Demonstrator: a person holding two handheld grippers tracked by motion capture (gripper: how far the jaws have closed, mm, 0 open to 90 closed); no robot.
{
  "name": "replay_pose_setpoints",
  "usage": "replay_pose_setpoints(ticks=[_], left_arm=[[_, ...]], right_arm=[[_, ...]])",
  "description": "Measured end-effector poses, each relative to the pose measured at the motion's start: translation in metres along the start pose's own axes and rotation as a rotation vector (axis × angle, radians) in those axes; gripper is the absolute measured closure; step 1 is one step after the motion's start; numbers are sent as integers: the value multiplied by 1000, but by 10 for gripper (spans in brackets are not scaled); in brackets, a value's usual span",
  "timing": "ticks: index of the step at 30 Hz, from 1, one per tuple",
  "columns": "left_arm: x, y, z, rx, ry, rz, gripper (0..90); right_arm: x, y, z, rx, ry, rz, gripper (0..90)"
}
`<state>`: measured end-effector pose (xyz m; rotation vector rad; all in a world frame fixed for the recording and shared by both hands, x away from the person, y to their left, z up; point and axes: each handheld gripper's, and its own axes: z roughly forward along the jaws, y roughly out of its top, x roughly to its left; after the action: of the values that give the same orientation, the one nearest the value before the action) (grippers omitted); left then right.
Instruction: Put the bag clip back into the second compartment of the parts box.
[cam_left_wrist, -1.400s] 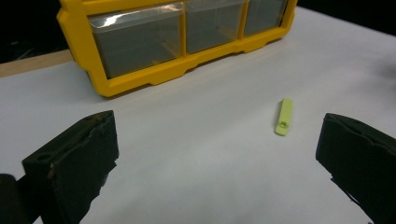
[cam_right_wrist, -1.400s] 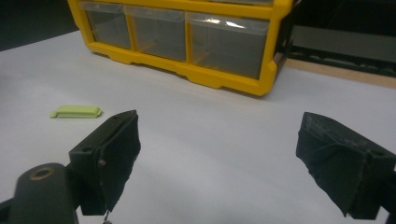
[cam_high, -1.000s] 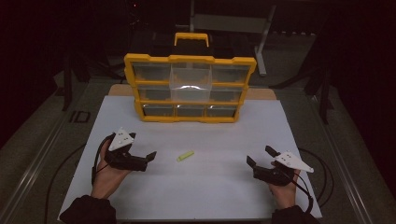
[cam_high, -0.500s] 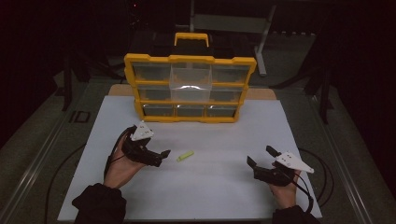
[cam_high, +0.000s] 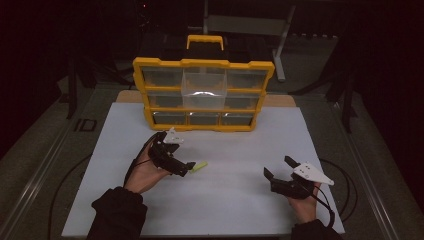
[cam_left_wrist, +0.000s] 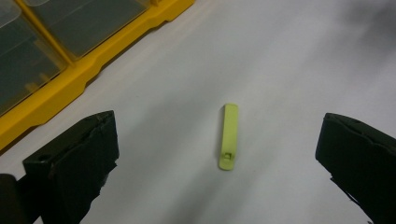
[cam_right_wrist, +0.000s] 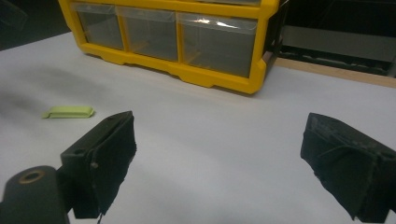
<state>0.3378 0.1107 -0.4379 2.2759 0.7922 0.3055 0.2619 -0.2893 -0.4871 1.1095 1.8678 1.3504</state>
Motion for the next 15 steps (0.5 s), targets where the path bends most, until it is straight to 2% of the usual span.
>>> replay_pose_setpoints(ticks=[6,9,12,15], left_arm=[[1,6,9,35,-15,-6,12],[2,9,17,76,-31,-2,13],[1,13,22,119,-33,19,14],[1,16,28,143,-41,16,17]], right_arm=[[0,0,0,2,-1,0,101],[1,0,1,2,-1,2,101],[1,-1,1,2,-2,0,101],[1,-1,1,3,1,3,101]])
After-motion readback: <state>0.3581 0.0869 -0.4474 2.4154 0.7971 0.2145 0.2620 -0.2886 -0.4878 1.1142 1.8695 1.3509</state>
